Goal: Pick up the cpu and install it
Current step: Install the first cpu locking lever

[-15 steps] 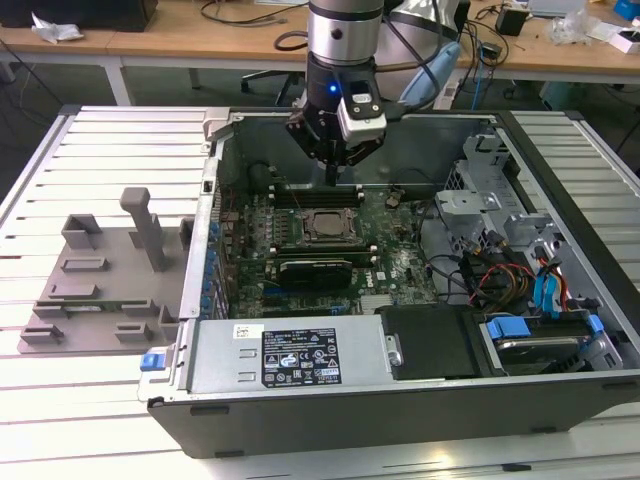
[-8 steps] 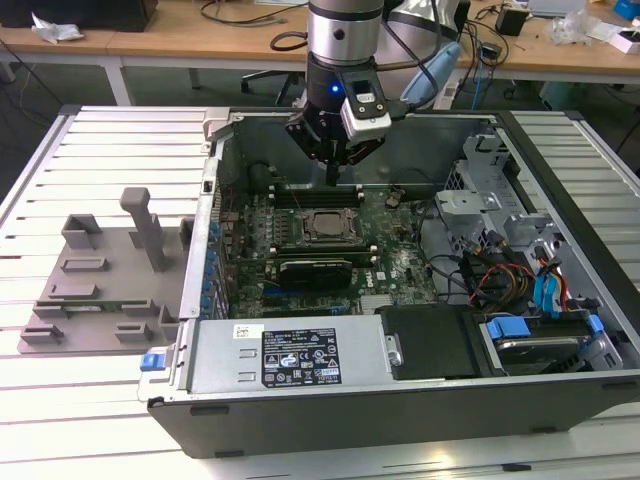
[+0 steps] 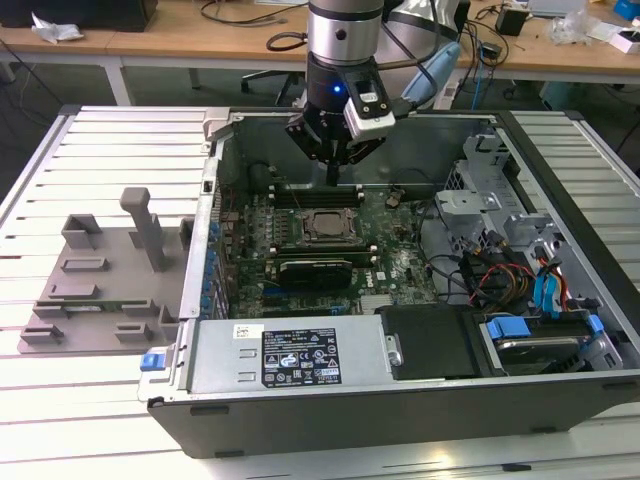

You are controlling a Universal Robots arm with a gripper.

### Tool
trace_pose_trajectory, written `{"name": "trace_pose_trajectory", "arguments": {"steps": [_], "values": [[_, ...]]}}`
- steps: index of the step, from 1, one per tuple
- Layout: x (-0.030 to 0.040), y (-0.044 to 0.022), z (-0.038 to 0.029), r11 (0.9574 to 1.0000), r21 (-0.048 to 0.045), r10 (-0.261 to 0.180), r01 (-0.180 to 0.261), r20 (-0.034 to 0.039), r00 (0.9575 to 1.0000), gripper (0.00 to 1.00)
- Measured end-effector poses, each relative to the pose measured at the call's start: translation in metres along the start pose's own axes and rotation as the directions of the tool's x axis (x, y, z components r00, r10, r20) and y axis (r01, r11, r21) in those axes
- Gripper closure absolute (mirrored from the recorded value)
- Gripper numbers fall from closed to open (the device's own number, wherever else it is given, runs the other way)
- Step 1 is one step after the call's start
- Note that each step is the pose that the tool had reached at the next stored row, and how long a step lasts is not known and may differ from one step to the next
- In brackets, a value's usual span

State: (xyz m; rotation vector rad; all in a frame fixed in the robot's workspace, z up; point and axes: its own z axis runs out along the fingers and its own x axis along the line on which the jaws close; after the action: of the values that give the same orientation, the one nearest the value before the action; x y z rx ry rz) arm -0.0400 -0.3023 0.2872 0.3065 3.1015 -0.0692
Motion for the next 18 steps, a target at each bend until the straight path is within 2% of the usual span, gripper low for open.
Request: {"name": "trace_pose_trajectory", "arguments": {"steps": [6,13,14,18], "values": [[0.0000,0.0000,0.0000,0.9986,-0.0015,-0.053,0.053,0.0023,0.9986,0.89],[0.0000,0.0000,0.0000,0.9931,-0.0031,-0.117,0.117,0.0051,0.9931,0.89],[0.0000,0.0000,0.0000,0.9913,-0.0034,-0.132,0.132,0.0058,0.9913,0.89],[0.0000,0.0000,0.0000,0.9880,-0.0039,-0.154,0.154,0.0068,0.9880,0.89]]}}
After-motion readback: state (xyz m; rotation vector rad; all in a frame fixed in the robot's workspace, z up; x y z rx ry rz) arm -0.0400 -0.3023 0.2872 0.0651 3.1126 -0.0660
